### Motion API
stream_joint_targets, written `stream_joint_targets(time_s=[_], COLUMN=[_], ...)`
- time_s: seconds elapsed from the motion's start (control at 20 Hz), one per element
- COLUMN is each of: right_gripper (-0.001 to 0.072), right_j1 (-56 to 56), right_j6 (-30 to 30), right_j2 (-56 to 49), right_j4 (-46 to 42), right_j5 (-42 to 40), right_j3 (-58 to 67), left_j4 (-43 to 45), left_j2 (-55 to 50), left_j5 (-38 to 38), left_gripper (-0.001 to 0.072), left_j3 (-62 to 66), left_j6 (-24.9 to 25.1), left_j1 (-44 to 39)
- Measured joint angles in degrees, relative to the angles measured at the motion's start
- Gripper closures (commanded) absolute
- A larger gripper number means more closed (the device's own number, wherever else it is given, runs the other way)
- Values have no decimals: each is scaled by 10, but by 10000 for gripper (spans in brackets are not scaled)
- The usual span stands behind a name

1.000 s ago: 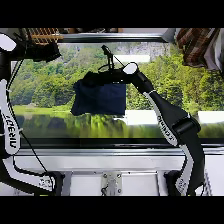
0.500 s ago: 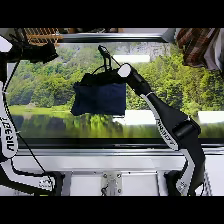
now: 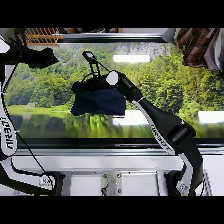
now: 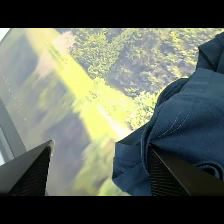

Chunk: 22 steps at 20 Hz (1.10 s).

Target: Fold the clothes and pants, and hang the long-sleeved shirts on hangers.

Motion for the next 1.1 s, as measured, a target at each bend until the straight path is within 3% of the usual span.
stream_joint_targets(time_s=[0.4, 0.65, 1.1], right_gripper=[84, 84, 84], right_j1=[2, 2, 2], right_j6=[-4, -4, -4], right_j2=[0, 0, 0], right_j4=[-4, -6, -7], right_j5=[-2, -2, -2], right_j3=[0, 0, 0], left_j4=[-71, -122, -138], left_j2=[-104, -148, -162], left_j5=[-114, -120, -121], left_gripper=[85, 85, 85], left_j3=[0, 0, 0], left_j6=[-43, -68, -90], left_j1=[-3, -17, -35])
